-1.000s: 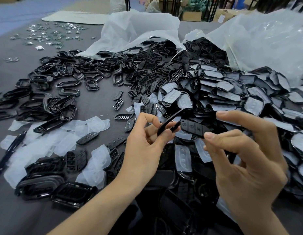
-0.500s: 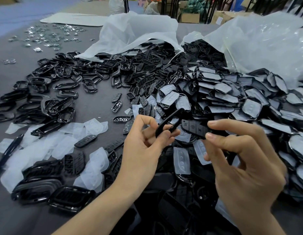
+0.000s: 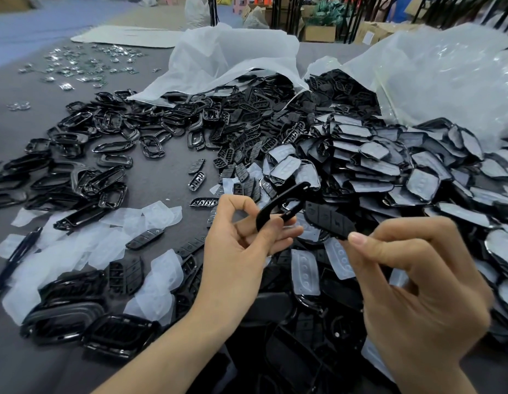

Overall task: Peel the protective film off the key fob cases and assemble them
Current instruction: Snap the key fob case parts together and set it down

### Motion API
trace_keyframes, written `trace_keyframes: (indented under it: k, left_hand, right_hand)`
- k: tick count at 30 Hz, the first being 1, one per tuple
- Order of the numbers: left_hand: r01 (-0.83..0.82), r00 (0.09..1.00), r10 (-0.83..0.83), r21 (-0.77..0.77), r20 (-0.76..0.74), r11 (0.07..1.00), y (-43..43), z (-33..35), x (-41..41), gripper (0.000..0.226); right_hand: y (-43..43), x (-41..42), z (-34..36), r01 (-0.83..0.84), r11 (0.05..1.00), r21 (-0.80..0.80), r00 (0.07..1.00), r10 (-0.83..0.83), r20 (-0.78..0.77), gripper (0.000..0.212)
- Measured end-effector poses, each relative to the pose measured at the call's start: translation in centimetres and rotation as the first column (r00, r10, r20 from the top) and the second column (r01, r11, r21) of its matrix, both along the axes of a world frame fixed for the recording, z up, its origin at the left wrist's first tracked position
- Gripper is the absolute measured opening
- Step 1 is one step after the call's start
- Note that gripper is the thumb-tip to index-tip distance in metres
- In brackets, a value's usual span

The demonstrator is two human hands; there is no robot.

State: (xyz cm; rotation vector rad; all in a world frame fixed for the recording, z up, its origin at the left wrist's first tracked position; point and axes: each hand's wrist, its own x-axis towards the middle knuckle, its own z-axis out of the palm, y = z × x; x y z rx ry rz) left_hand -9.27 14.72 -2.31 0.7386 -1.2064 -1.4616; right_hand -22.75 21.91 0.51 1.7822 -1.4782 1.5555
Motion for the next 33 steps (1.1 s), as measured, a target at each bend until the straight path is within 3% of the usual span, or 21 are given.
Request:
trace_keyframes:
  k: [5,7,9,11,14,16,20,25,29,33]
  left_hand:
    - [0.005,0.998,-0.004,-0.016,0.055,1.000,0.07,0.26,0.13,0.021]
    - [0.007,0.996,-0.005,-0.027,0.087,1.000,0.15,0.40,0.19,0.020]
    - [0.015,0.995,-0.011,-0.035,0.102,0.999,0.22,0.47,0.18,0.022]
    - [0.018,0.993,-0.014,-0.038,0.115,0.999,0.27,0.43,0.16,0.025]
    - [0.010,0.987,0.004,-0.090,0.159,0.996,0.16,0.24,0.22,0.026]
    - [0.006,0.982,0.022,-0.147,0.189,0.989,0.05,0.10,0.26,0.027]
    - [-0.019,0.978,0.052,-0.162,0.202,0.987,0.08,0.10,0.19,0.029]
    - [-0.096,0.992,0.102,-0.070,0.081,0.993,0.08,0.35,0.05,0.021]
    - [-0.004,0.988,0.021,0.114,-0.152,0.993,0.04,0.29,-0.13,0.012]
    - [-0.007,0.994,0.022,0.142,-0.105,0.990,0.07,0.39,-0.12,0.012]
  right_hand:
    - [-0.02,0.06,-0.14,-0.075,0.997,0.022,0.994,0.073,0.077,0.016]
    - [-0.07,0.25,-0.19,-0.175,0.981,0.083,0.948,0.145,0.283,0.018]
    - [-0.19,0.48,0.13,-0.313,0.942,0.117,0.763,0.177,0.622,0.021]
    - [-0.35,0.35,0.43,-0.420,0.900,0.114,0.537,0.145,0.831,0.013]
    - [-0.62,-0.31,0.68,-0.526,0.849,0.042,0.231,0.095,0.968,0.009]
    - [-0.69,-0.39,0.74,-0.555,0.831,0.021,0.142,0.070,0.987,0.010]
    - [-0.72,-0.13,0.54,-0.610,0.792,-0.016,0.070,0.074,0.995,0.014]
    - [-0.71,-0.21,0.37,-0.659,0.751,-0.040,0.017,0.068,0.998,0.015]
    - [-0.68,-0.04,0.26,-0.682,0.731,-0.015,0.047,0.065,0.997,0.013]
    - [-0.57,0.47,0.17,-0.692,0.721,0.037,0.155,0.099,0.983,0.011]
